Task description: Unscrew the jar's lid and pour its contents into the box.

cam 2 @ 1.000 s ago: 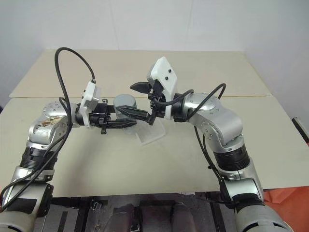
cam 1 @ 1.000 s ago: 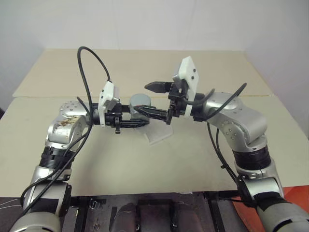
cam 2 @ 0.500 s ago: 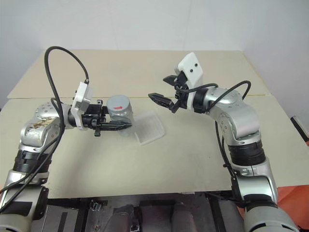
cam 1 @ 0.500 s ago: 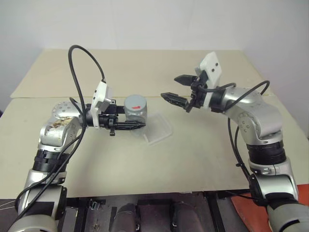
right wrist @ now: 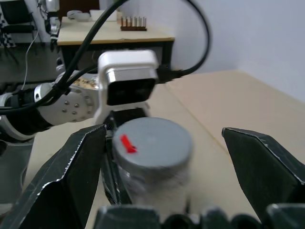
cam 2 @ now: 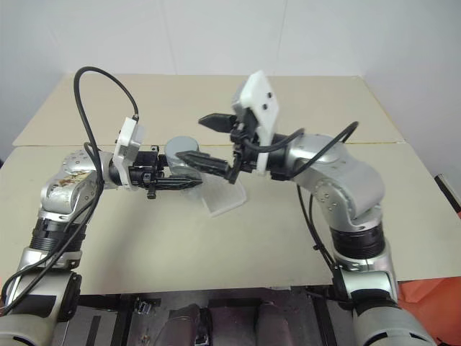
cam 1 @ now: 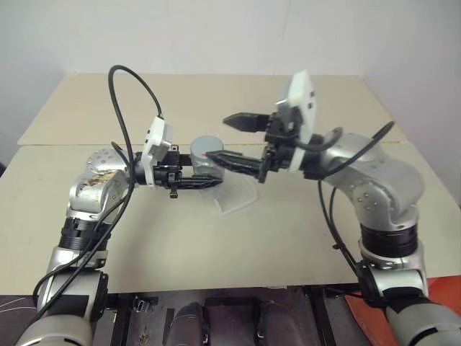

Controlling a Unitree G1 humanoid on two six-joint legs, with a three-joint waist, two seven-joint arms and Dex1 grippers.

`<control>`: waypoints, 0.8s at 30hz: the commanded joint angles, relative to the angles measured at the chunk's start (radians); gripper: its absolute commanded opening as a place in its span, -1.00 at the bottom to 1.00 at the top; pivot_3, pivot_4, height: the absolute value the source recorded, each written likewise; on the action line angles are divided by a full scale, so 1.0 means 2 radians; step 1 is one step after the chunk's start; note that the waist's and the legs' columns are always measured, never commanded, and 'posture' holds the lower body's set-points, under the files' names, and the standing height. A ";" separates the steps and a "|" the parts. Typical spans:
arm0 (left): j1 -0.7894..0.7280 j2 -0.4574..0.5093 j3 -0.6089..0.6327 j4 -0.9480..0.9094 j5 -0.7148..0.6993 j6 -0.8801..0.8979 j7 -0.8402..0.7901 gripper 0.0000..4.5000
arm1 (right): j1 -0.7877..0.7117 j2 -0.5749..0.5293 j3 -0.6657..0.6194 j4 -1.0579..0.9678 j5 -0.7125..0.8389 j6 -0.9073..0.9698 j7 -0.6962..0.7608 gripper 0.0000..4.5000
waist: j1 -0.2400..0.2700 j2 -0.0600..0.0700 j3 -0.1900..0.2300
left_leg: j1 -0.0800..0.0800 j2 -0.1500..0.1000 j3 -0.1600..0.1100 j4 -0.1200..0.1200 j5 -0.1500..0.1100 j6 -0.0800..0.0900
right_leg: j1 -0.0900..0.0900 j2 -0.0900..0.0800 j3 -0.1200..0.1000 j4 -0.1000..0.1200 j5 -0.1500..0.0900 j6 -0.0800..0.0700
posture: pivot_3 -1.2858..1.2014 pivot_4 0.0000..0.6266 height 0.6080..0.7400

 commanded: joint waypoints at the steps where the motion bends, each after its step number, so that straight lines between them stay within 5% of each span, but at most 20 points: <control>1: -0.014 -0.002 0.001 -0.006 -0.001 -0.007 -0.002 -0.13 | -0.023 0.010 0.006 0.008 -0.019 -0.016 -0.008 0.99 | 0.000 0.000 0.000 | 0.000 0.000 0.000 0.000 0.000 0.000 | 0.000 0.000 0.000 0.000 0.000 0.000 | 0.03 -0.52 1.00; 11: -0.007 0.003 0.004 -0.017 -0.003 -0.005 -0.001 -0.13 | -0.040 0.042 0.014 0.046 -0.049 -0.024 -0.015 0.99 | 0.000 0.000 0.000 | 0.000 0.000 0.000 0.000 0.000 -0.001 | 0.000 0.000 0.000 0.000 0.000 0.000 | 0.03 -0.52 1.00; 24: 0.010 0.027 0.015 -0.037 -0.015 0.002 -0.001 -0.13 | -0.026 -0.012 -0.036 0.090 -0.055 -0.045 0.003 0.99 | 0.000 0.000 0.000 | 0.000 0.000 0.000 0.000 0.000 -0.001 | 0.000 0.000 0.000 0.000 0.000 0.000 | 0.03 -0.52 1.00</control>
